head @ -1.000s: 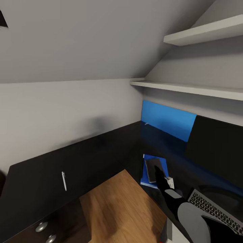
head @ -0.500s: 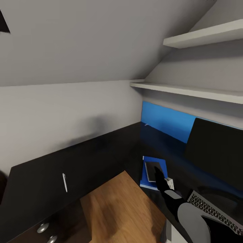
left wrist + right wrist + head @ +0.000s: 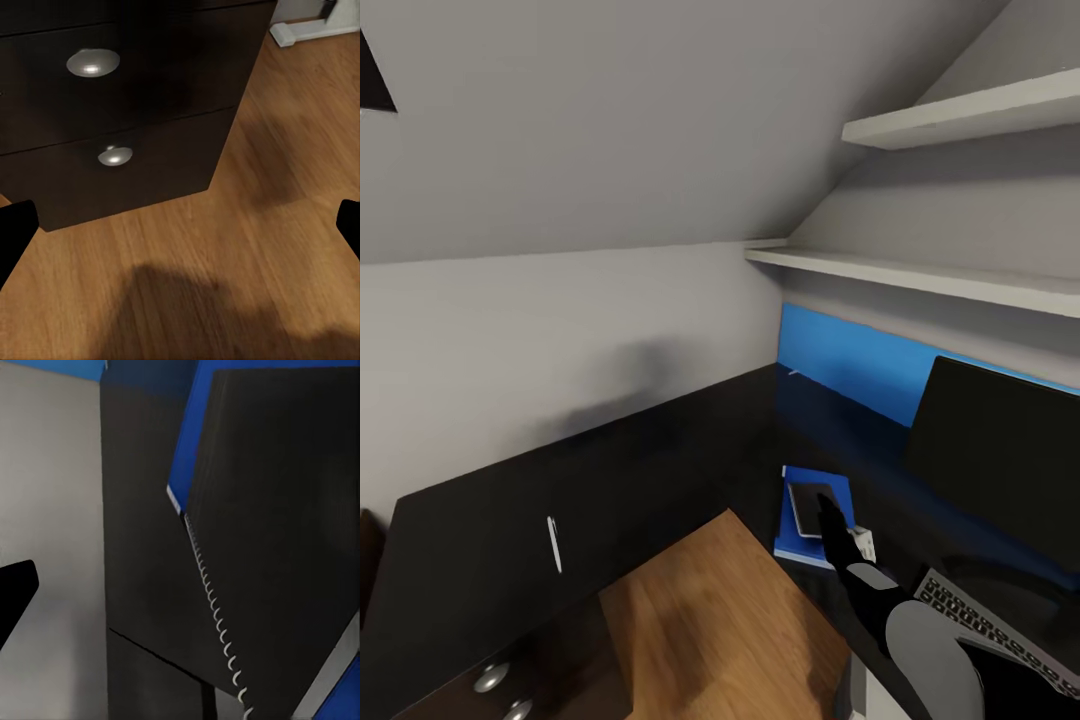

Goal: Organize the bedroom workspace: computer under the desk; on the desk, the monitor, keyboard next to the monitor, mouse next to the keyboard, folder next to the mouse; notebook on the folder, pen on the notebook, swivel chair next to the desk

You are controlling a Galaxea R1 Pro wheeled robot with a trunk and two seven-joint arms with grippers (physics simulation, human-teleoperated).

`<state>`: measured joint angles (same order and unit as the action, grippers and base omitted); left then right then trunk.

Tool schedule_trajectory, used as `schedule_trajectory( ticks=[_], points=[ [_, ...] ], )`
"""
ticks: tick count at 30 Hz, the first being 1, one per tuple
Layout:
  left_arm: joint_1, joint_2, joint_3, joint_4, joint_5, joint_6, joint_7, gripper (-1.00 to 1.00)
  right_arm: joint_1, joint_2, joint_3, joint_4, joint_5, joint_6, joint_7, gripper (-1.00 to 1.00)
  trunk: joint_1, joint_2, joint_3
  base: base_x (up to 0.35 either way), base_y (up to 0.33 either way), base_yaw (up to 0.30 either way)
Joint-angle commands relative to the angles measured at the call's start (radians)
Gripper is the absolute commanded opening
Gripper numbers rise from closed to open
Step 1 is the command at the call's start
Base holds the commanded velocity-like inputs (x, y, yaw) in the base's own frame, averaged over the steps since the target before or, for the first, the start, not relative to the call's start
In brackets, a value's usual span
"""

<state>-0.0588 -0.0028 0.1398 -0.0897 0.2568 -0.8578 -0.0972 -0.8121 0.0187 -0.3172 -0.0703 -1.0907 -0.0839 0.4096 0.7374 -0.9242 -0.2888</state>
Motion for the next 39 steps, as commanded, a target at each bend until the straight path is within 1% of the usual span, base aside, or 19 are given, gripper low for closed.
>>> schedule_trajectory(
  ticks=[1,16,26,36,39],
  points=[
    [-0.001,0.000,0.007,0.001,0.004,-0.002,-0.010,1.00,-0.001,0.001,-0.008,0.001,0.003,-0.002,0.005,1.00,0.000,-0.001,-0.001,0.000,0.000,0.000],
    [-0.001,0.001,0.007,0.001,0.004,-0.001,-0.010,1.00,-0.001,0.001,-0.008,0.001,0.003,-0.002,0.005,1.00,0.000,-0.001,-0.001,-0.001,0.000,0.000],
    [-0.001,0.001,0.006,0.001,0.004,-0.001,-0.010,1.00,-0.001,0.001,-0.007,0.001,0.003,-0.002,0.005,1.00,0.000,-0.001,-0.001,-0.184,-0.044,0.000],
    [-0.001,0.001,0.006,0.001,0.004,-0.002,-0.010,1.00,-0.001,0.001,-0.006,0.001,0.003,-0.002,0.005,1.00,0.000,-0.001,-0.001,-0.031,-0.006,0.000],
    [-0.001,0.001,0.006,0.001,0.004,-0.002,-0.010,1.00,-0.001,0.001,-0.006,0.001,0.003,-0.002,0.006,1.00,-0.012,0.020,0.008,-0.003,-0.001,0.000]
  ],
)
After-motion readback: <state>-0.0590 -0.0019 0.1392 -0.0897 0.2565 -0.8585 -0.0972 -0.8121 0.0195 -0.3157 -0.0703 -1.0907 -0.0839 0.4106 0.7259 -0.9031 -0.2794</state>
